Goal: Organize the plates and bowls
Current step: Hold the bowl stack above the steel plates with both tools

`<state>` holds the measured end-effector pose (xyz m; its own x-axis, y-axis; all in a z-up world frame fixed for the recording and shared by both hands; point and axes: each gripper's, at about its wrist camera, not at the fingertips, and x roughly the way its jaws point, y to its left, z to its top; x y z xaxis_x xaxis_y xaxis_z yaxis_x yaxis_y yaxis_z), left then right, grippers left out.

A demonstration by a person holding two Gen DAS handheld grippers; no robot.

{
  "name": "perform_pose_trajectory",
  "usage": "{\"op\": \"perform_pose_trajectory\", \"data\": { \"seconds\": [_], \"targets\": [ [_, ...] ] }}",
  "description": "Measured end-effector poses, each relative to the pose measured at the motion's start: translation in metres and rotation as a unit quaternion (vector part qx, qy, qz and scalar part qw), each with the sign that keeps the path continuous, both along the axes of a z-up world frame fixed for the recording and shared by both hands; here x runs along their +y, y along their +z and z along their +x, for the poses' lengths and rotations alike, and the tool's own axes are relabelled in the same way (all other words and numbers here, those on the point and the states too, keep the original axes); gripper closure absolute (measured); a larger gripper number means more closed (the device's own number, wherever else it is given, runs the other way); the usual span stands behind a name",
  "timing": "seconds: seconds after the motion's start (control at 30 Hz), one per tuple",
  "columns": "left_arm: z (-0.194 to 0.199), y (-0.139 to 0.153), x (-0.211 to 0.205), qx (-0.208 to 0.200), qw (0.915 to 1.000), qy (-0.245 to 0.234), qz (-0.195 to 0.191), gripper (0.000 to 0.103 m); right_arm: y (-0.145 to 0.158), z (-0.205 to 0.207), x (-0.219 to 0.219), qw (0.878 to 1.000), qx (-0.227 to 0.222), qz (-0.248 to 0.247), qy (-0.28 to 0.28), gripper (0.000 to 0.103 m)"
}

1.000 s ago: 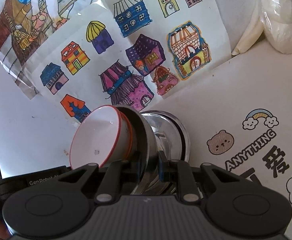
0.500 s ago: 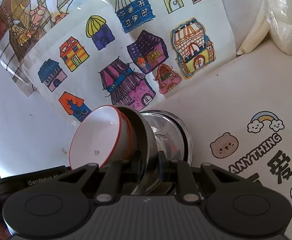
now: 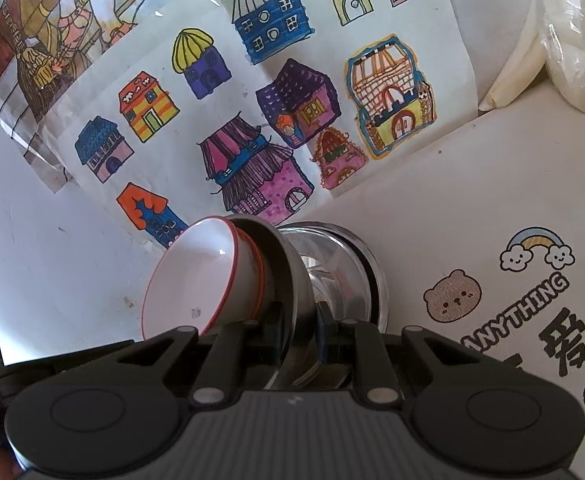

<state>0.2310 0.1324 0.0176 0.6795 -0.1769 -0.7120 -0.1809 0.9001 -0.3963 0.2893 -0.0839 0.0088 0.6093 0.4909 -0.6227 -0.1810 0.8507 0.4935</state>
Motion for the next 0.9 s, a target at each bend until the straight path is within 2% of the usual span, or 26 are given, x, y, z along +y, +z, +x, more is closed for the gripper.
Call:
{"op": "perform_pose_trajectory", "data": {
  "seconds": [0.9],
  "targets": [
    [-0.0007, 0.0007, -0.0017, -0.001, 1.0000, 0.009, 0.003, 0.092, -0.0018, 0.0060, 0.0033, 1.000, -0.005, -0.006, 0.011, 0.084]
  ]
}}
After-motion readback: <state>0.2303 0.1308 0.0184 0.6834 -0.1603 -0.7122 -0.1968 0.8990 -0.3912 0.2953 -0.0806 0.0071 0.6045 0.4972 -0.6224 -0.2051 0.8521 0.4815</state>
